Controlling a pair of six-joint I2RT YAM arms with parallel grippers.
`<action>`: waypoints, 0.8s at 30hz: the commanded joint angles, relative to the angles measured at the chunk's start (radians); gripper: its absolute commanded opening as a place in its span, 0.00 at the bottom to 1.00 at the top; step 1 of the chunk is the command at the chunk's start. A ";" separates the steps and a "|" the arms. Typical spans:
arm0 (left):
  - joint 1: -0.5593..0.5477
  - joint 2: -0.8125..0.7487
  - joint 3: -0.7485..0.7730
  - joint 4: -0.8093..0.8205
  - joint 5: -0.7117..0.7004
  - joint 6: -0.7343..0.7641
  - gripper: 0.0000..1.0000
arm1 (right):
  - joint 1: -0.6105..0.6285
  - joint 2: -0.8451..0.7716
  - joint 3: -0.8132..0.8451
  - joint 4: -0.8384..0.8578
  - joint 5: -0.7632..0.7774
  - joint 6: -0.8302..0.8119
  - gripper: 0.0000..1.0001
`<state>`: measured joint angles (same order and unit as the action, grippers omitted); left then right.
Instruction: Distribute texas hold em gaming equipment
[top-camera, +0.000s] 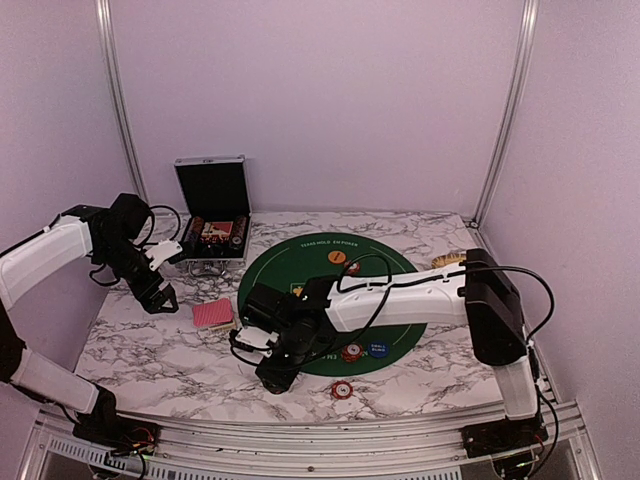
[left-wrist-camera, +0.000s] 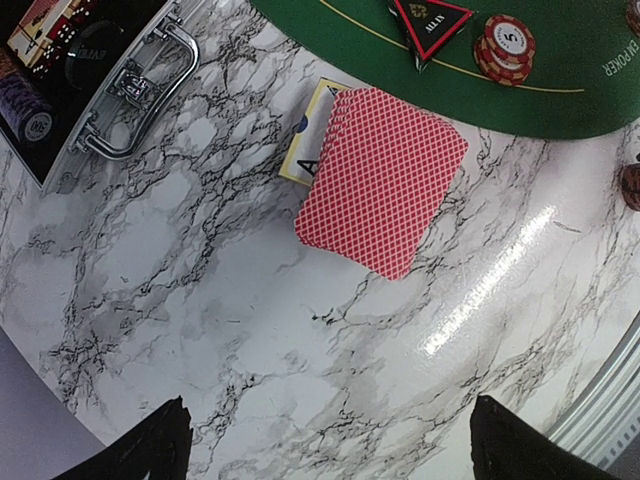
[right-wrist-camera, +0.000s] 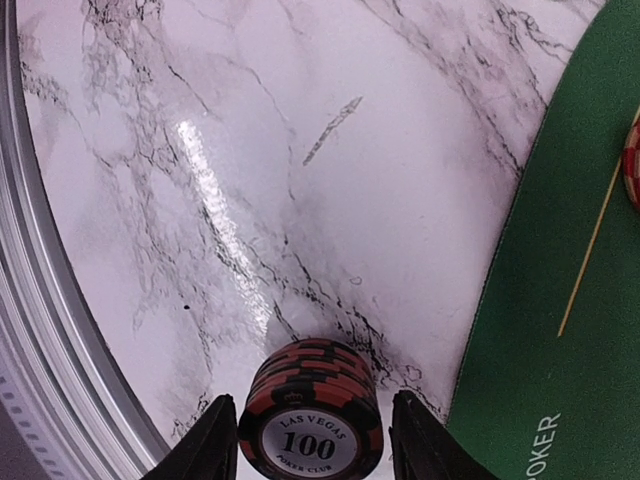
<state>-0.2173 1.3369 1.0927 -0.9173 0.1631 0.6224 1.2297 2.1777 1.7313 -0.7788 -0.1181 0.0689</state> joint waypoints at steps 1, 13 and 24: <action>-0.002 -0.024 0.007 0.003 -0.003 -0.004 0.99 | 0.007 0.011 0.025 -0.003 -0.009 -0.012 0.48; -0.002 -0.022 0.003 0.003 -0.005 -0.001 0.99 | 0.007 -0.025 0.029 -0.014 0.001 -0.009 0.24; -0.002 -0.019 0.005 0.003 -0.003 -0.002 0.99 | 0.007 -0.074 0.059 -0.044 0.043 -0.009 0.20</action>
<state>-0.2173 1.3342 1.0927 -0.9173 0.1627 0.6209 1.2297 2.1746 1.7370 -0.7994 -0.1055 0.0654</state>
